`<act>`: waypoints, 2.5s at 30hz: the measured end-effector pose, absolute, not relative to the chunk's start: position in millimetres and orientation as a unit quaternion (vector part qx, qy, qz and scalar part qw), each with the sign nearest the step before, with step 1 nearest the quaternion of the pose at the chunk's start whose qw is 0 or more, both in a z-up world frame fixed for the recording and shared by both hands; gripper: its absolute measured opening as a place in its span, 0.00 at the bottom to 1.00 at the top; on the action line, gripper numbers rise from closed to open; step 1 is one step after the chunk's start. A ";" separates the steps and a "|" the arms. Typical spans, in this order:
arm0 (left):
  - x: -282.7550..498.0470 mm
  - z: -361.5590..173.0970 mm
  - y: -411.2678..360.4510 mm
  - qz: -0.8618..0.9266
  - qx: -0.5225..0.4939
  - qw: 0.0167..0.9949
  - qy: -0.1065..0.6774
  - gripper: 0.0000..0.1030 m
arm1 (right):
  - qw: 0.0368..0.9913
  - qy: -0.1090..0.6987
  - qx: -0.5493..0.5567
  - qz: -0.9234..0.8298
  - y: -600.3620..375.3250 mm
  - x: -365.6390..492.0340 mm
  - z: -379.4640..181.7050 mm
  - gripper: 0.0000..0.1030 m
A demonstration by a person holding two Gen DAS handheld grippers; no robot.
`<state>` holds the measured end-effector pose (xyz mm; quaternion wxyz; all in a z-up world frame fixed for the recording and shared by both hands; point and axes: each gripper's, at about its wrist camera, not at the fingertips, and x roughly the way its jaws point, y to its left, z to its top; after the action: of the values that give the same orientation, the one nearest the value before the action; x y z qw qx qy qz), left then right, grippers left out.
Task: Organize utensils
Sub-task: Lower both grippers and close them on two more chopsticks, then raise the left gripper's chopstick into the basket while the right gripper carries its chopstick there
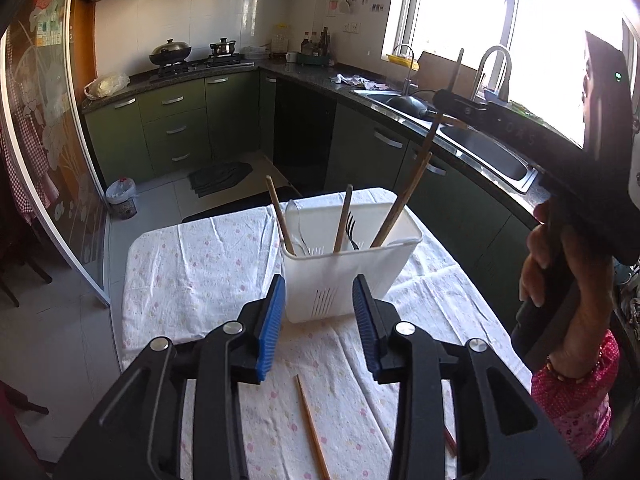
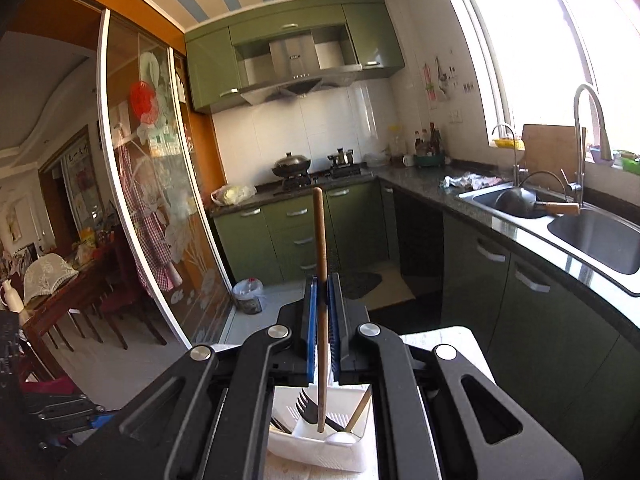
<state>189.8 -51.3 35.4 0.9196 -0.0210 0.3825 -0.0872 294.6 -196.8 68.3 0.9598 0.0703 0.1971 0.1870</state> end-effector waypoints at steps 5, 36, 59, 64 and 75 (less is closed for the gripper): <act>181.4 7.4 -49.9 -0.094 -0.031 0.904 0.416 0.37 | 0.953 0.226 0.046 0.197 -186.0 303.3 41.8 0.09; 178.8 -144.8 -77.1 -0.028 0.013 0.791 0.610 0.17 | 0.906 0.317 0.200 0.194 -332.5 148.0 -88.7 0.42; 150.0 -77.0 -67.2 -0.045 -0.027 0.853 0.519 0.06 | 0.873 0.439 0.027 0.209 -250.2 172.2 -132.0 0.51; 135.5 -48.1 -58.6 -0.052 -0.025 0.877 0.477 0.06 | 0.862 0.465 -0.022 0.201 -221.1 188.1 -151.0 0.51; 113.2 -25.3 -48.7 -0.068 -0.039 0.896 0.437 0.06 | 0.831 0.521 -0.059 0.186 -190.1 222.3 -168.4 0.55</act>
<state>113.2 -48.7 -25.3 0.8960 -0.0387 0.4370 -0.0681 222.3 -190.1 -168.4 0.8309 -0.0591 0.5211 0.1858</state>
